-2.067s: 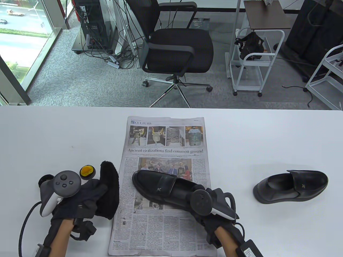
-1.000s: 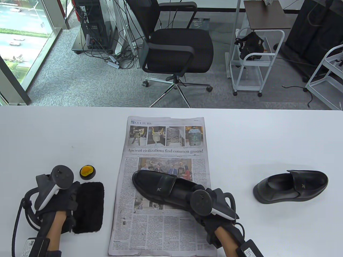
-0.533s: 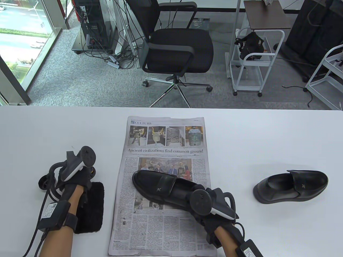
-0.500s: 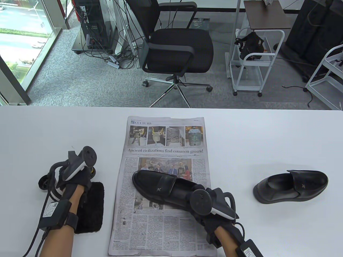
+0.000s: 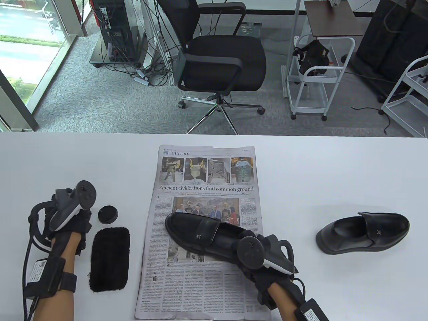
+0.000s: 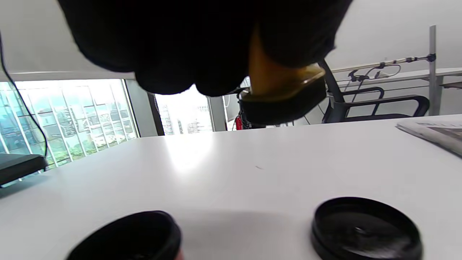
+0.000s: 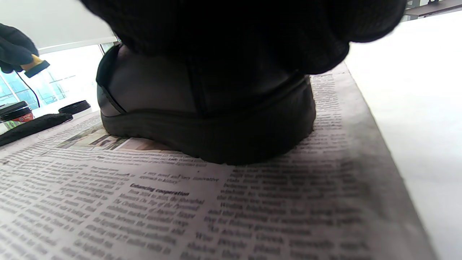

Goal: Dip and apply built-in sponge shoe polish on shoes

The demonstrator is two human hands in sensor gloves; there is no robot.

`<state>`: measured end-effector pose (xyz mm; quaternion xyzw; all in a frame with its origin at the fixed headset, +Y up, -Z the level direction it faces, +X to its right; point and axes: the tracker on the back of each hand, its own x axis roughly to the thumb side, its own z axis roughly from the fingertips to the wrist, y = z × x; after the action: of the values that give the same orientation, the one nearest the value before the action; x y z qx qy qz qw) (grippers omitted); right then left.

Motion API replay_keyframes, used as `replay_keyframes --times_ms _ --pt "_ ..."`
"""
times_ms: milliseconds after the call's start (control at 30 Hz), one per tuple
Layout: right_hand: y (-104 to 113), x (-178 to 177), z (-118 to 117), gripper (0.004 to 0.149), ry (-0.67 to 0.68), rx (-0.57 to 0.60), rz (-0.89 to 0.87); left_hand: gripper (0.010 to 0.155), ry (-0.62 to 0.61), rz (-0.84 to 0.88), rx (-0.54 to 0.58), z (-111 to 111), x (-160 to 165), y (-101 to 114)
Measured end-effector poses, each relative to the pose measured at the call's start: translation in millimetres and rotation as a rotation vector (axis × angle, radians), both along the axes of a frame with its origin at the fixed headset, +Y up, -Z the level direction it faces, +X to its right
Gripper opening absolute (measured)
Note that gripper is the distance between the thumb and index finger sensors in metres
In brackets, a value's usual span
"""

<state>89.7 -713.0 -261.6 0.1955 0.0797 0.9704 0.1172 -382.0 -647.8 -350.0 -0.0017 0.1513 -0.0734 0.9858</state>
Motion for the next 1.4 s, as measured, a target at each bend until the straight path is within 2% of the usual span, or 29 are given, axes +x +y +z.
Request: replay_keyframes --times_ms 167,233,400,533,867,1200,1400 --pt "0 0 0 0.038 -0.001 -0.002 0.002 0.045 0.128 0.024 -0.001 16 -45 -4" --pt "0 0 0 0.038 -0.001 -0.003 0.003 0.045 0.151 0.027 -0.026 18 -53 -9" --pt "0 0 0 0.038 -0.002 -0.004 0.002 0.045 0.157 -0.047 -0.130 18 -59 -26" --pt "0 0 0 0.038 -0.002 -0.003 0.002 0.045 0.176 0.002 -0.158 18 -65 -39" --pt "0 0 0 0.038 -0.002 -0.004 0.002 0.045 0.159 -0.033 -0.286 17 -60 -62" --pt "0 0 0 0.038 -0.001 -0.004 0.003 0.045 0.163 -0.021 -0.254 18 -55 -62" --pt "0 0 0 0.038 0.001 -0.004 0.003 0.046 0.174 -0.061 -0.186 23 -47 -44"
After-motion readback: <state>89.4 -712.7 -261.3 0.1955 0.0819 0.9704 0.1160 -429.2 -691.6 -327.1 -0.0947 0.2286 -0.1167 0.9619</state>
